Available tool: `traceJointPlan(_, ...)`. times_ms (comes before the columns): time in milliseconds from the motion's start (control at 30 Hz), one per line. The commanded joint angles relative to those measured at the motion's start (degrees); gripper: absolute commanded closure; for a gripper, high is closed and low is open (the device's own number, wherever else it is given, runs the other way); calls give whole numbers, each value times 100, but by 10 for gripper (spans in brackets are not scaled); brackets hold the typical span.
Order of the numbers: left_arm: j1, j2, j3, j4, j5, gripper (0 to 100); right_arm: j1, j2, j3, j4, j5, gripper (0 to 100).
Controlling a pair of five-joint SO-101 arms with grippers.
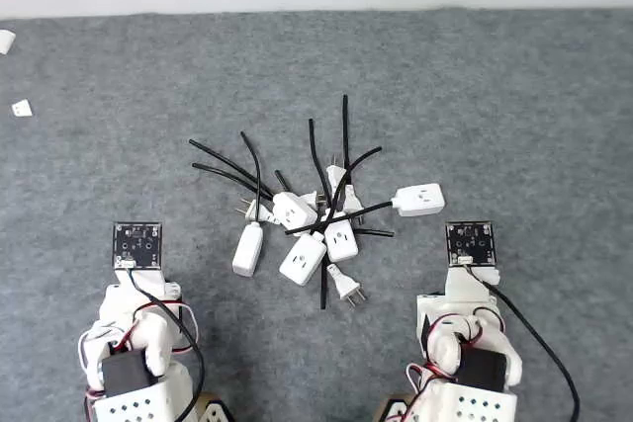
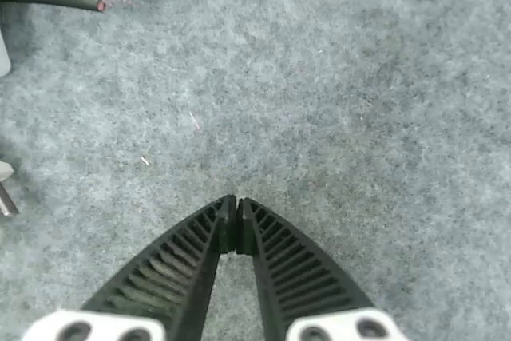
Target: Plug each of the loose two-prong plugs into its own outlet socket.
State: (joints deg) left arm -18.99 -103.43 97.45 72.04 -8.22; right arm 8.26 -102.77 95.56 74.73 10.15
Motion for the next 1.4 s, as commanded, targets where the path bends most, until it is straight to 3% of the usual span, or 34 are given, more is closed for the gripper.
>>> traceJointPlan(0, -9, -79, -101, 26, 62, 987, -22, -48, 97, -40, 35, 987)
traceJointPlan(1367, 193, -79, -101, 26, 53, 987, -198, -48, 97, -40, 0, 987)
